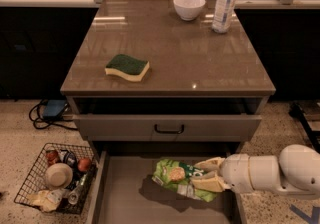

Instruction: Place green rice chip bag into middle drawer

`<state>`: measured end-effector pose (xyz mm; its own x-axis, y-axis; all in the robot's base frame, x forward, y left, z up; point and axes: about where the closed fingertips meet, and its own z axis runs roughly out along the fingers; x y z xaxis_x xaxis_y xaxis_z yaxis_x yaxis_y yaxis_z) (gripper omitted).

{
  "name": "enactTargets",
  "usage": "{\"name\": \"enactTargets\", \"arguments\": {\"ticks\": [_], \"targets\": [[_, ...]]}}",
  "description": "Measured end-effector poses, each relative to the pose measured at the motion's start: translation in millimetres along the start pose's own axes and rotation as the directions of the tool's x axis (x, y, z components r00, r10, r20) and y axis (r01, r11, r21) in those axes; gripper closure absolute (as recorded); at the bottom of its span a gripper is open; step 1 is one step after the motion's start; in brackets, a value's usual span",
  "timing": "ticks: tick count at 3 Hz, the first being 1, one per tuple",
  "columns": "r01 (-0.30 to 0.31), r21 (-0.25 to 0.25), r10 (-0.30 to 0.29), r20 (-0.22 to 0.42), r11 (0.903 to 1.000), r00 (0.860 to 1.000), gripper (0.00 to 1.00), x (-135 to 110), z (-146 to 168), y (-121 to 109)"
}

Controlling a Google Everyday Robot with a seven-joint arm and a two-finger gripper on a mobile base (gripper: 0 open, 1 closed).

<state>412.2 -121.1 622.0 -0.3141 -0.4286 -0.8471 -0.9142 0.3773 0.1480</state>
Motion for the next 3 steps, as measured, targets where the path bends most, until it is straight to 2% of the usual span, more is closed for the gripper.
{"name": "enactTargets", "arguments": {"ticks": [2, 3], "targets": [[-0.066, 0.068, 0.064, 0.023, 0.9955, 0.998, 1.0, 23.8, 83.1, -5.2], [-0.071, 0.128, 0.067, 0.031, 0.9892, 0.997, 1.0, 24.4, 85.6, -19.8]]}}
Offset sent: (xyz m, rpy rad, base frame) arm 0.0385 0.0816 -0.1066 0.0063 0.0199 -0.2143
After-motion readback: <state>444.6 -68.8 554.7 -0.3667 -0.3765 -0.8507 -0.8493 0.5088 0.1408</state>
